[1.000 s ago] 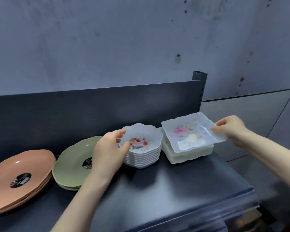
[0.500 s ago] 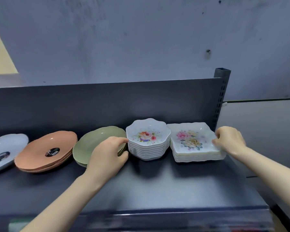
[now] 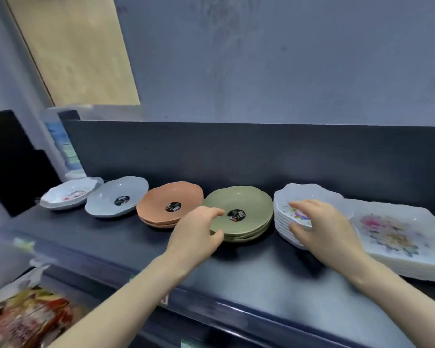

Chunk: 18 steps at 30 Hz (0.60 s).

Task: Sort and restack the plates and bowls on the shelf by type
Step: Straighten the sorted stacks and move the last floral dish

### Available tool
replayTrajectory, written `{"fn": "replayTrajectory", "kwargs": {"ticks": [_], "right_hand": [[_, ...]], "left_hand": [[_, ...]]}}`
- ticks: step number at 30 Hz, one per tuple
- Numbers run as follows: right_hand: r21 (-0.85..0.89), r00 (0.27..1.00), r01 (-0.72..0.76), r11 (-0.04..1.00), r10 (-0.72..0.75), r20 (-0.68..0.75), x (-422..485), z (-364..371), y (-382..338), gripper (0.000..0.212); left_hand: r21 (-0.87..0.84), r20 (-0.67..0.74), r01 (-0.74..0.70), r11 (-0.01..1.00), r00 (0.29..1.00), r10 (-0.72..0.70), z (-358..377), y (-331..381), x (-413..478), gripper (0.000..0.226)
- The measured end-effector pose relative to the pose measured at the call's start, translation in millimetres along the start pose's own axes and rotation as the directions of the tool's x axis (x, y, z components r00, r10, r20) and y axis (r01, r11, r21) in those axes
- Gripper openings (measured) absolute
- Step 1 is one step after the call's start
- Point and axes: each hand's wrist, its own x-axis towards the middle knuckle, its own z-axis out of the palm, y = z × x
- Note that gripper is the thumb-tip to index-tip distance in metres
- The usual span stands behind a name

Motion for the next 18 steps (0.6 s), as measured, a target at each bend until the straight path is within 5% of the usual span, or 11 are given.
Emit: {"fn": "replayTrajectory", "kwargs": {"ticks": [18], "right_hand": [[0.081, 0.934, 0.302, 0.95, -0.312, 0.172, 37.5, 164.6, -320.8, 0.048]], "left_hand": [[0.032, -0.151, 0.342, 0.939, 0.931, -0.333, -169.1, -317.2, -108.2, 0.046]]}}
